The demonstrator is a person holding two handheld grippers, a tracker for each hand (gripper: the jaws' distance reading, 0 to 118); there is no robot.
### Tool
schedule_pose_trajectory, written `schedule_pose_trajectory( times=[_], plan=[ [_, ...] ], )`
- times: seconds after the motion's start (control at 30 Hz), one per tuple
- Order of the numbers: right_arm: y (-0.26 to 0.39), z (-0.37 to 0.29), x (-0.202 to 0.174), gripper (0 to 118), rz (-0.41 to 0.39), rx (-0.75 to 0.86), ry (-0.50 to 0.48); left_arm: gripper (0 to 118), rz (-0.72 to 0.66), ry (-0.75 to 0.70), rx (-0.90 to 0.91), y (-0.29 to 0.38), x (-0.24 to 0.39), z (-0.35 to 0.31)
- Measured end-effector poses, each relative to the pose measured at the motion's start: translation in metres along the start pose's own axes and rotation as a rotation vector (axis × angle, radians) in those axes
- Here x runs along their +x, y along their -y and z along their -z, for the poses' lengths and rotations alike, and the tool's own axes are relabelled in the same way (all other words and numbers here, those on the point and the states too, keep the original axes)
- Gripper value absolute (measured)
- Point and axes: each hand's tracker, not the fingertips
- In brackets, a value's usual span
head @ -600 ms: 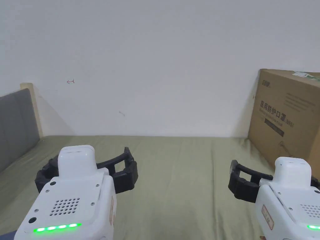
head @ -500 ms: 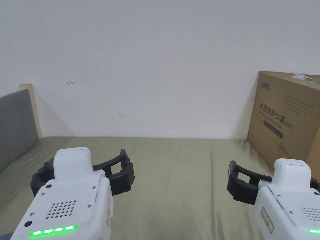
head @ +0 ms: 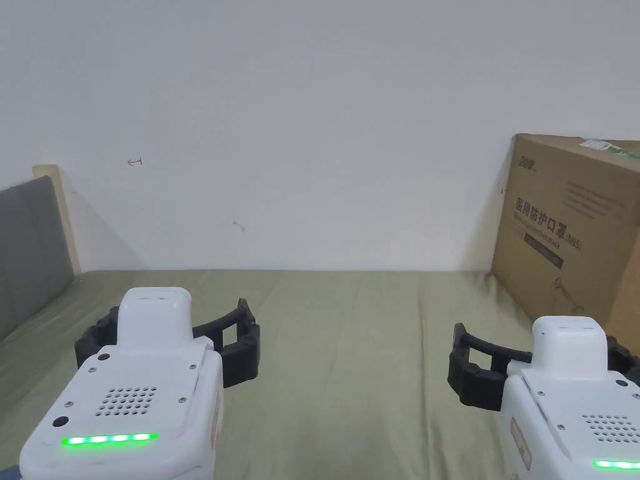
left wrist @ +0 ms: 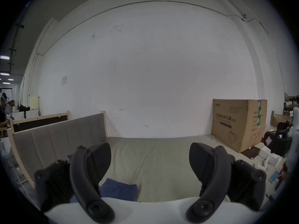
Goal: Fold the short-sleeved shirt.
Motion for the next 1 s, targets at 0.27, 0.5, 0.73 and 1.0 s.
schedule_pose_trajectory(
  times=[0.27,0.5,0.73,1.0],
  plan=[
    [-0.001,0.004,0.013,0,0.115,-0.048,-0.083,0,-0.039,0.032,-0.009,0.008,-0.002,-0.002],
    [0.008,0.006,0.028,0,0.178,-0.089,-0.098,0,-0.059,0.113,-0.079,0.021,-0.001,0.005],
    [0.008,0.008,0.020,0,0.215,-0.080,-0.113,0,-0.115,0.127,-0.136,0.035,-0.033,0.005],
    [0.013,0.023,-0.092,0,0.185,-0.158,-0.381,0,-0.195,-0.159,-0.202,0.059,-0.155,-0.040]
  ],
)
